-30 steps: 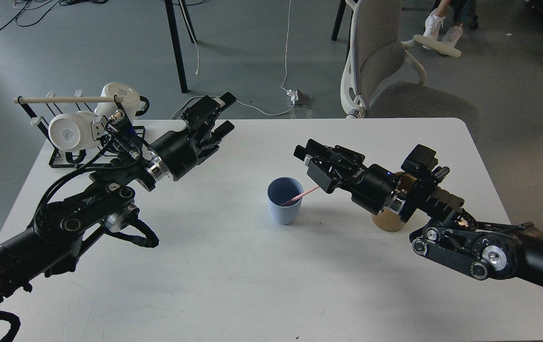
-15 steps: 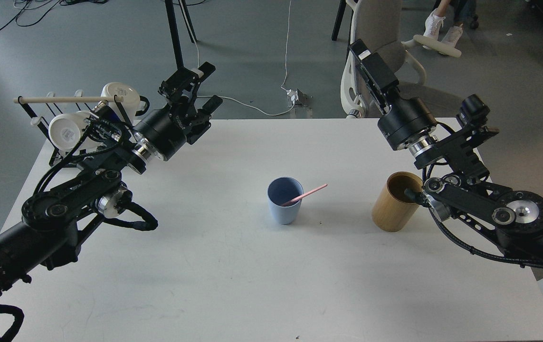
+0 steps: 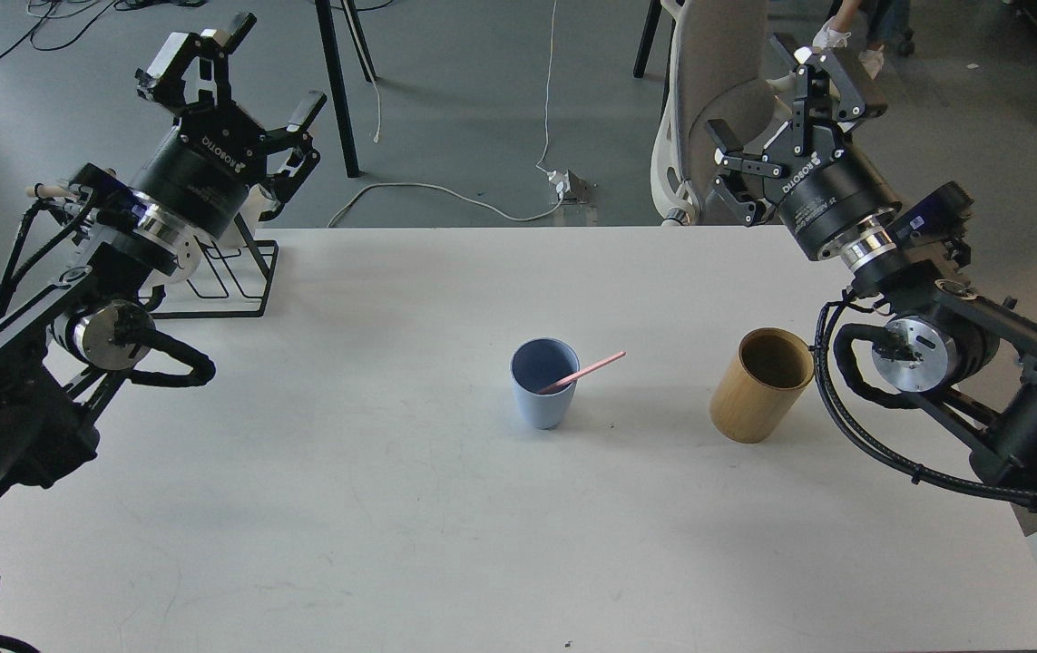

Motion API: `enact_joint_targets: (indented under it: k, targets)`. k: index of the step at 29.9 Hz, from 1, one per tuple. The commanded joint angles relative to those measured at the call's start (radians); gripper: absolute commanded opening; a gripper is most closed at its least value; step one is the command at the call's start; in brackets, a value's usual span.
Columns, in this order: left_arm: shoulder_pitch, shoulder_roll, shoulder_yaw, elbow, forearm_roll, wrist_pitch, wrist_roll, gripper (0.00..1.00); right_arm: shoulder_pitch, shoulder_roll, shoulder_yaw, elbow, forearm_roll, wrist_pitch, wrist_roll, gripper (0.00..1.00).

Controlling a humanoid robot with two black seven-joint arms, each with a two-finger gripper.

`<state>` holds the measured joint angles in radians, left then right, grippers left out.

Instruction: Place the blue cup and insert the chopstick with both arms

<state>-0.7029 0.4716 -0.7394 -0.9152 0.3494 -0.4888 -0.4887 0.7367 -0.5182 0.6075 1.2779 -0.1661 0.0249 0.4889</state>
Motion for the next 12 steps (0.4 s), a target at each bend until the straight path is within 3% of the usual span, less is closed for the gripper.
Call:
enact_joint_targets:
  k: [1, 12]
  targets:
    - [0.0, 0.006, -0.001, 0.001, -0.001, 0.0, 0.0, 0.94, -0.017, 0.021, 0.061, -0.009, 0.005, 0.003, 0.0, 0.99]
    - [-0.012, 0.002, -0.014, -0.004, -0.07, 0.0, 0.0, 0.94, -0.097, 0.034, 0.1, -0.011, 0.005, 0.004, 0.0, 0.99]
